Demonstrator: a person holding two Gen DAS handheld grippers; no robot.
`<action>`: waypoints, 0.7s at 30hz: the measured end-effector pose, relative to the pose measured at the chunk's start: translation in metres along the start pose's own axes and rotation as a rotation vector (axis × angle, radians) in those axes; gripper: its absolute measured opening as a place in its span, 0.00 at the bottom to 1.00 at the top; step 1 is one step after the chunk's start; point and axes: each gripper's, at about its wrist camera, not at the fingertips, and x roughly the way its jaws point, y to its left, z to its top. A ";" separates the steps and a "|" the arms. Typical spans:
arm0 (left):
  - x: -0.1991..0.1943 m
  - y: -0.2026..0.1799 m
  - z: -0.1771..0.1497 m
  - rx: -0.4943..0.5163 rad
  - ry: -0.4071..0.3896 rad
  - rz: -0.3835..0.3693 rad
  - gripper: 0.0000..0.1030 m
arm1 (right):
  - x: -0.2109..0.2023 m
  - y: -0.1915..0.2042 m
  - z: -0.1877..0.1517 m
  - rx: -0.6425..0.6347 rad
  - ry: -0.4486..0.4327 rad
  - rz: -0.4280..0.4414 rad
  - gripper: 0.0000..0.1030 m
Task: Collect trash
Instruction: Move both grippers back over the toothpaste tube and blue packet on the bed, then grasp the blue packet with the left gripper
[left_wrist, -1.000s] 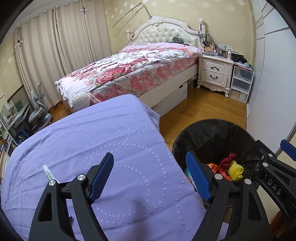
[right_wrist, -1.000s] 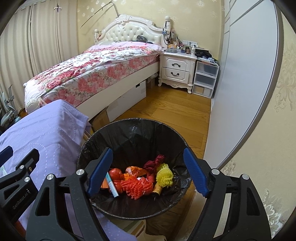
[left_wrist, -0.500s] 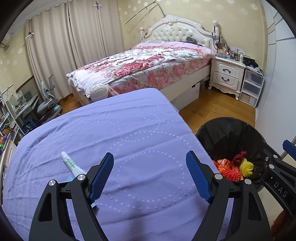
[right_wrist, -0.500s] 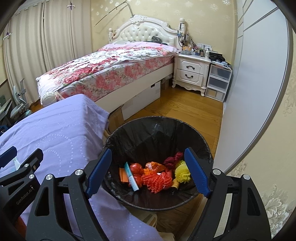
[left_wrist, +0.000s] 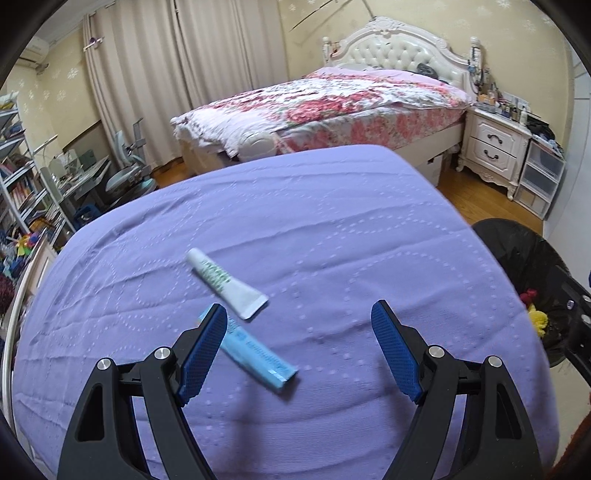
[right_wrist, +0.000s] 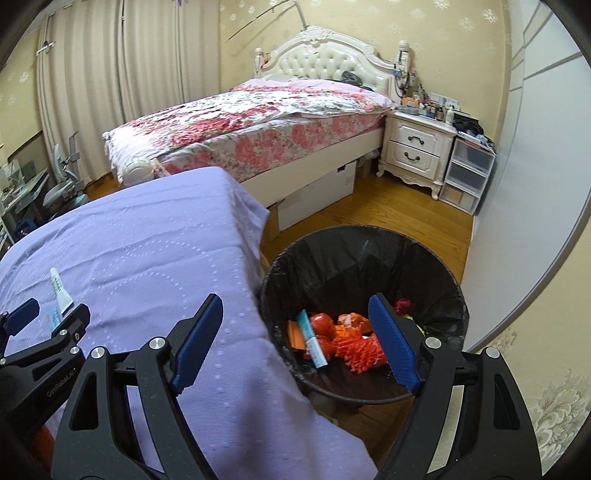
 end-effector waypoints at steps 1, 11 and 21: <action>0.002 0.004 -0.001 -0.008 0.009 0.006 0.76 | -0.001 0.005 -0.001 -0.009 0.001 0.005 0.77; 0.013 0.044 -0.018 -0.084 0.094 0.011 0.76 | 0.002 0.030 -0.007 -0.056 0.020 0.043 0.77; 0.009 0.077 -0.033 -0.135 0.126 -0.024 0.76 | 0.005 0.042 -0.013 -0.073 0.032 0.073 0.77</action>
